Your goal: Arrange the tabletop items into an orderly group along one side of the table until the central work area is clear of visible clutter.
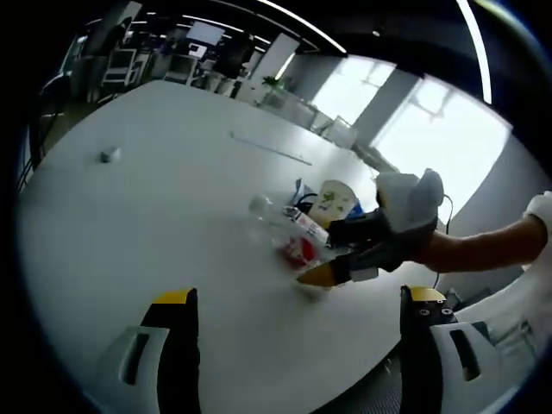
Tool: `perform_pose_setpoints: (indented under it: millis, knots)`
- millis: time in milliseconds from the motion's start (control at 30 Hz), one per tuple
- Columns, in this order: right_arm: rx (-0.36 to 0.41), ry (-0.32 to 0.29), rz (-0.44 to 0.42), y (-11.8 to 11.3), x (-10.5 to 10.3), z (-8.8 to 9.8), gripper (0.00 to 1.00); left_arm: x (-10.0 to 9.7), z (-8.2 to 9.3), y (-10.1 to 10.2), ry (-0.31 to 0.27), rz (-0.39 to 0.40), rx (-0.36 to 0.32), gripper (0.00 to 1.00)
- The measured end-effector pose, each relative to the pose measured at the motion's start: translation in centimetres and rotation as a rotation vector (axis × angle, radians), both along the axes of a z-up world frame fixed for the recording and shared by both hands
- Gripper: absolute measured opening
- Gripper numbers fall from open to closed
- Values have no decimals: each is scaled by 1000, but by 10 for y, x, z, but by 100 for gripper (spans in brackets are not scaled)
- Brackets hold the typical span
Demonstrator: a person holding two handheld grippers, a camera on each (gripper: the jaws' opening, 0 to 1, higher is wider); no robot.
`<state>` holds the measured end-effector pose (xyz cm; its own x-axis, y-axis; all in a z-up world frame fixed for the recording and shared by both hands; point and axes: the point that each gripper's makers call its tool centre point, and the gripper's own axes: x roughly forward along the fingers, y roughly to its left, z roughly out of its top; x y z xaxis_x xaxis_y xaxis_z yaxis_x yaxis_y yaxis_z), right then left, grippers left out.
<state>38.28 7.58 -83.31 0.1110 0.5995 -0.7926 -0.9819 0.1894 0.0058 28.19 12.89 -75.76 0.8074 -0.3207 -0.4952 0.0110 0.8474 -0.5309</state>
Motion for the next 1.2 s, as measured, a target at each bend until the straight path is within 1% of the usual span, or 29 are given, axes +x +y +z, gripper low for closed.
perform_pose_setpoints:
  millis: [167, 200, 267, 300, 333, 367, 400, 467, 600, 733, 867, 1000, 1067, 1100, 1200]
  knots:
    - [-7, -3, -2, 0, 0, 0, 47, 1, 1, -1, -4, 4, -6, 94]
    - [-12, -1, -1, -1, 0, 0, 46, 2, 1, -2, -5, 4, -8, 94]
    - [7, 41, -36, 1, 0, 5, 40, 2, 0, -4, -4, 1, -14, 94]
    - [13, 39, -28, 4, 0, 8, 38, 2, 0, -5, -2, 0, -14, 94]
    - [4, 36, -21, 3, -1, 7, 38, 2, -1, -5, -1, -1, -14, 94]
    - [1, 7, 22, 4, -3, 6, 38, 2, -2, -6, 1, -2, -15, 94]
    - [-2, -15, 44, 4, -4, 6, 37, 2, -3, -7, 3, -4, -19, 94]
    - [-5, -39, 54, 3, -6, 6, 37, 1, -3, -8, 6, -7, -20, 94]
    - [10, -57, 72, 1, -9, 8, 36, 3, -3, -9, 6, -5, -30, 94]
    - [33, -95, 99, 0, -12, 10, 35, 6, -6, -11, 10, 0, -43, 93]
    - [57, -100, 87, -1, -11, 12, 36, 9, -6, -14, 8, 0, -55, 93]
    - [65, -112, 102, -2, -12, 12, 36, 11, -6, -15, 9, -3, -60, 93]
    - [74, -112, 92, -2, -11, 13, 35, 12, -6, -15, 9, 0, -63, 93]
    - [93, -95, 58, -3, -9, 14, 35, 12, -6, -15, 7, 4, -65, 93]
    - [109, -93, 54, -6, -10, 14, 35, 14, -5, -15, 1, 16, -80, 93]
